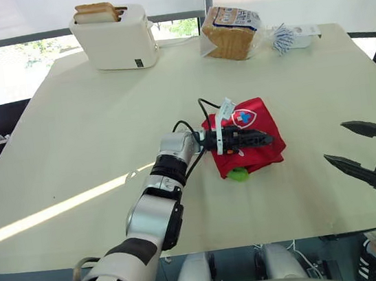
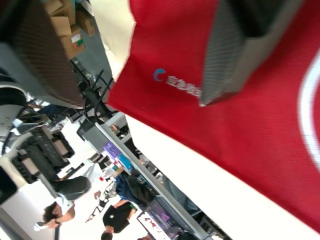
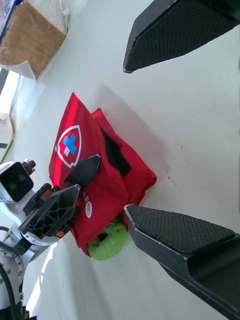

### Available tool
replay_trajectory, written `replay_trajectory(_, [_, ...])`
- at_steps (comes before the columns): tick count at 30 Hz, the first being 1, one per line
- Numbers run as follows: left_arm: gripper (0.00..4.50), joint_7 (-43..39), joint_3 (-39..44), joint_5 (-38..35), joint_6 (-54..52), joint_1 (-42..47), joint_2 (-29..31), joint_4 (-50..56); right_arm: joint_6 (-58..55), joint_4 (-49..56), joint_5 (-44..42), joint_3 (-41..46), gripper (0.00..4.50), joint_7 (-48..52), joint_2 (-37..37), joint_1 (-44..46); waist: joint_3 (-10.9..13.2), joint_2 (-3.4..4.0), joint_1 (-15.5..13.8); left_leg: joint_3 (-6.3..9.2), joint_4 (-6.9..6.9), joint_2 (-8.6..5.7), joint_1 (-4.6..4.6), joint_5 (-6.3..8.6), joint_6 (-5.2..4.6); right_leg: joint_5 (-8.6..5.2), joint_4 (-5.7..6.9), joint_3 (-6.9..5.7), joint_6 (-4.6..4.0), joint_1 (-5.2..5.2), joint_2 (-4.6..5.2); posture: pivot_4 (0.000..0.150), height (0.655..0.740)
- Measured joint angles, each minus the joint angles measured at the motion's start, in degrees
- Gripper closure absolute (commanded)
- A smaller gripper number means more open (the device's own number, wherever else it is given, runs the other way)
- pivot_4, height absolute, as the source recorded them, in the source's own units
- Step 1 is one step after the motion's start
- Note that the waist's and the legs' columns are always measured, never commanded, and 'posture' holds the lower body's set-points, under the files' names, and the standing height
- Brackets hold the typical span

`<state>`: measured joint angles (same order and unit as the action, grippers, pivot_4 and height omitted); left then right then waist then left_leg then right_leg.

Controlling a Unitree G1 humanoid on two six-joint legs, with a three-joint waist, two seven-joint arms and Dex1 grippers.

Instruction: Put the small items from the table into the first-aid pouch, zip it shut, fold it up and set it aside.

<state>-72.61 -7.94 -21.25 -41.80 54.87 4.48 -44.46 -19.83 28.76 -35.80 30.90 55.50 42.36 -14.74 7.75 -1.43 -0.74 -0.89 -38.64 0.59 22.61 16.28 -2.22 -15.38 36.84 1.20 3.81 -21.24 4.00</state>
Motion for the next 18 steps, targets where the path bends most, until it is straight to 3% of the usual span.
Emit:
replay_trajectory(8, [0.04, 0.20, -0.71, 1.38, 3.48, -0.62, -0.68, -0.91, 0.12, 0.00, 0.05, -0.69, 0.00, -0.89, 0.00, 0.00, -0.10, 0.03, -0.09, 0.02, -0.02, -0.01, 0.00, 0.01, -0.01, 0.00, -0.01, -0.02, 0.00, 0.02, 0.00, 0.150, 0.7400])
replay_trajectory(18, [0.04, -0.44, -1.66, 3.01, 9.22, -3.40, 0.26, 5.21, 0.18, 0.04, -0.04, -0.70, 0.00, -0.97, -0.03, -0.59, -0.13, 0.06, -0.05, 0.05, -0.02, 0.00, 0.07, 0.01, -0.02, 0.00, -0.03, -0.04, 0.00, 0.00, 0.00, 0.150, 0.7400])
